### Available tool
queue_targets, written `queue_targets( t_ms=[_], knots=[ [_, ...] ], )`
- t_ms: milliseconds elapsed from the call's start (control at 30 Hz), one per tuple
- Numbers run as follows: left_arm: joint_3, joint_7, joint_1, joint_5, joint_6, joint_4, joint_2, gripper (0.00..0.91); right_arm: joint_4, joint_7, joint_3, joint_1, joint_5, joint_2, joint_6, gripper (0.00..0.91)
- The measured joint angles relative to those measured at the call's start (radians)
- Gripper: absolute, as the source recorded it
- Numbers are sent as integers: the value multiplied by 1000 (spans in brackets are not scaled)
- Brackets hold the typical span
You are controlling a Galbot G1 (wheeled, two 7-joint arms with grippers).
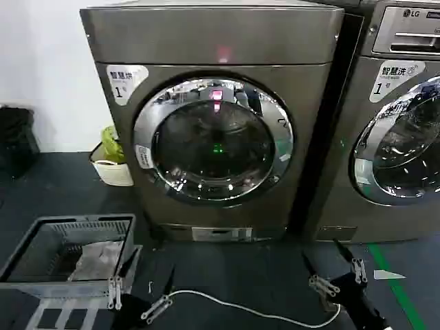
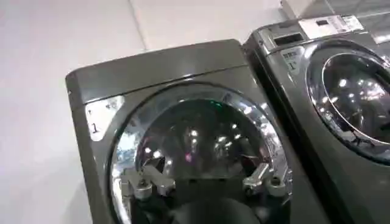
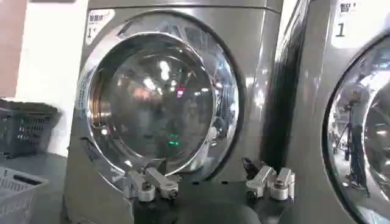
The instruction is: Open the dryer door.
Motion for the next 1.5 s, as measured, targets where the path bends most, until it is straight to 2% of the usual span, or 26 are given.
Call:
queue_targets(
  t_ms=[233,500,633,933,1500],
  knots=[
    [-2,1,21,4,2,-16,5,907,-80,-13,-107,160,14,-112,-27,907],
    [-20,1,37,6,-2,-21,2,907,-168,16,-304,384,39,-223,-28,907],
    [-24,1,42,6,-2,-25,1,907,-213,23,-415,504,46,-250,-38,907],
    [-28,2,51,9,-4,-34,-8,907,-346,34,-629,787,52,-230,-52,907],
    [-48,2,60,13,-8,-37,-33,907,-647,20,-921,1190,86,-133,-45,907]
  ],
)
